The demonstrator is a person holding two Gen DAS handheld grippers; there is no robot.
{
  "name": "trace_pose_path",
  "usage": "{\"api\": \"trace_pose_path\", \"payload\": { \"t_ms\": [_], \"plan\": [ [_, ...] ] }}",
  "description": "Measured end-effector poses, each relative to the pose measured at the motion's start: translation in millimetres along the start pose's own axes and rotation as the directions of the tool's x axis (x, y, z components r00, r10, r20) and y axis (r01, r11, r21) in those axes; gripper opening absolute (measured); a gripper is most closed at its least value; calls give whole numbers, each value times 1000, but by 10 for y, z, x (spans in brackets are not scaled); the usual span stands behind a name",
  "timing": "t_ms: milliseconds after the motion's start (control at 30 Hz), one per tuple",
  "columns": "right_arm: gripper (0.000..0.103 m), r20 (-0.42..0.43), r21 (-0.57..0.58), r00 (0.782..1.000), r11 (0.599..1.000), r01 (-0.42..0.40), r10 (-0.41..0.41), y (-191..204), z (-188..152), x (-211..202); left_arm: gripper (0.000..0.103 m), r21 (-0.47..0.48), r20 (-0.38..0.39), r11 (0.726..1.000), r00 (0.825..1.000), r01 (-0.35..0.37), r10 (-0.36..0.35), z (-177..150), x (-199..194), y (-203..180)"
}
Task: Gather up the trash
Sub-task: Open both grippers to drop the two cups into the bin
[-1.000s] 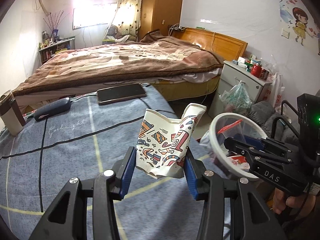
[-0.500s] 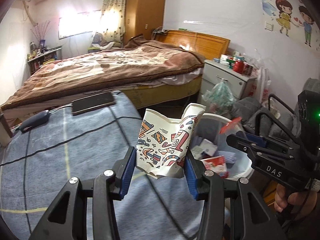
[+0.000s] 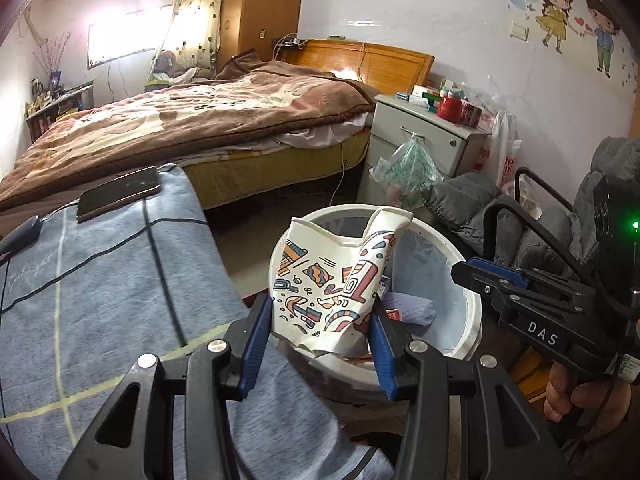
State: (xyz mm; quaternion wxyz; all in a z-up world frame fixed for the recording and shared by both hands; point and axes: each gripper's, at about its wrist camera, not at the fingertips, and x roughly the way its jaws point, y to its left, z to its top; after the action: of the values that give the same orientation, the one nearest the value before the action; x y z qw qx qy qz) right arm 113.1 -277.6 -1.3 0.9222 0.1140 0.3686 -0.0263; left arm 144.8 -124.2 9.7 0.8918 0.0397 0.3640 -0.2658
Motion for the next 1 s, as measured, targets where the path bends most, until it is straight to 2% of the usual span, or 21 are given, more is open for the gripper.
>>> {"api": "trace_pose_path", "payload": {
  "t_ms": [367, 500, 667, 1000],
  "plan": [
    [25, -49, 37, 999, 999, 15, -13, -193, -48, 99, 50, 22, -88, 999, 996, 29, -27, 36, 444, -260],
    [25, -48, 45, 999, 999, 19, -16, -245, -51, 72, 62, 27, -101, 1000, 995, 9, -6, 26, 526, -310],
    [25, -47, 44, 998, 999, 32, -30, -284, -48, 57, 70, 22, -92, 1000, 996, 0, 2, 5, 495, -332],
    [28, -30, 31, 999, 999, 45, -44, -198, -99, -26, 70, 17, -55, 1000, 998, -23, 24, -80, 273, -328]
  ]
}}
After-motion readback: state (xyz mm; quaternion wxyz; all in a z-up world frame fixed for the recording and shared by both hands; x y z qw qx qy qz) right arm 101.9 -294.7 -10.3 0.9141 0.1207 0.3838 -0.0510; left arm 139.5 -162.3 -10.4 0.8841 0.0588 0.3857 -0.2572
